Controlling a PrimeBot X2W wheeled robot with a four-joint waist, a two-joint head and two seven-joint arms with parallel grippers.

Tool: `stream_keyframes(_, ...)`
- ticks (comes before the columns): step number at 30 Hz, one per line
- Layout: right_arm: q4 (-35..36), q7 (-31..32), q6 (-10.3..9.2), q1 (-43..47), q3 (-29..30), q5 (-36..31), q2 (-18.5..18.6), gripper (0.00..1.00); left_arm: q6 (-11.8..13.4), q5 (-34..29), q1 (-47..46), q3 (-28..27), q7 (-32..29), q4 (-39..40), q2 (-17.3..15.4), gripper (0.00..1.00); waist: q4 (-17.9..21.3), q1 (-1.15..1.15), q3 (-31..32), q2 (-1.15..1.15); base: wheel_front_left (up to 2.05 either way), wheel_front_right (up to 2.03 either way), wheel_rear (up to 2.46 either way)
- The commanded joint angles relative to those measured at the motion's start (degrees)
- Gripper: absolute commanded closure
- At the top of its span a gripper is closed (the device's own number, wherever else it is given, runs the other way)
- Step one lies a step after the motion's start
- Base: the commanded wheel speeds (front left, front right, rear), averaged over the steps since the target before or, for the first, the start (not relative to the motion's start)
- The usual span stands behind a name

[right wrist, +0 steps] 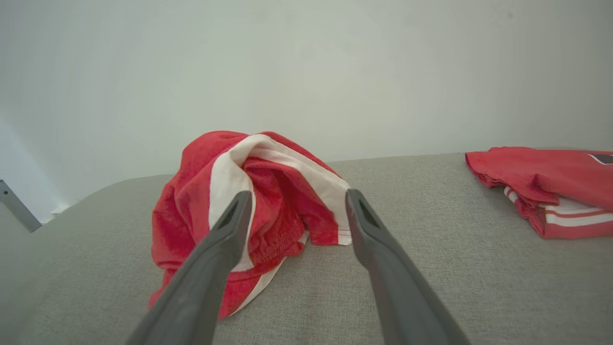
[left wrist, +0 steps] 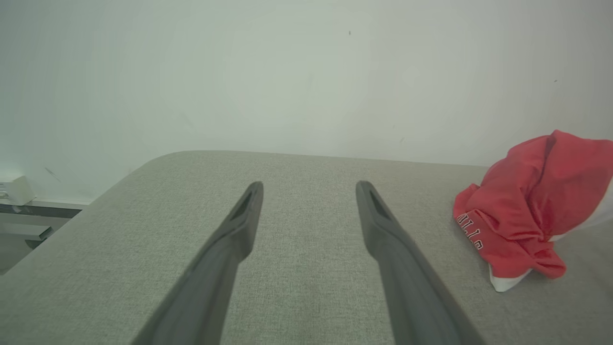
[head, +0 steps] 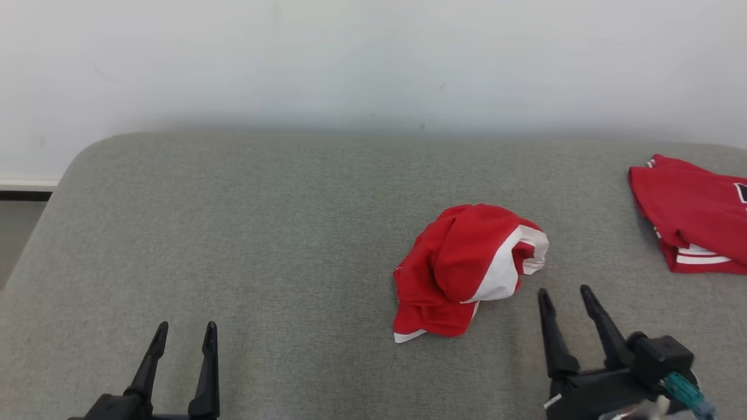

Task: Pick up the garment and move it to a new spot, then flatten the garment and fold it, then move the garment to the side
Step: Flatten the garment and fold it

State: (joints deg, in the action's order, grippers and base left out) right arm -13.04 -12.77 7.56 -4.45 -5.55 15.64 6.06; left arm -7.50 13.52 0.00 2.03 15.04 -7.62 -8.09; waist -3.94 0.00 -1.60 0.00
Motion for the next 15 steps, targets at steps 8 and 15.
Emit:
stream_keyframes(8, -8.0, -0.1, -0.18, -6.8, -5.1, 1.3, 1.2, 0.00, 0.1, 0.0, -1.3, 0.9, 0.2, -0.5, 0.0, 0.00, -3.9, 0.00, -1.0, 0.00, 0.00, 0.00, 0.00)
stream_keyframes(15, -18.5, -1.1, -0.18, -12.9, -7.4, 3.5, 1.2, 1.00, 0.1, 0.4, -2.1, 1.5, 0.2, -1.2, -0.3, 0.00, -6.1, 0.00, -1.7, 0.00, 0.00, 0.00, 0.00)
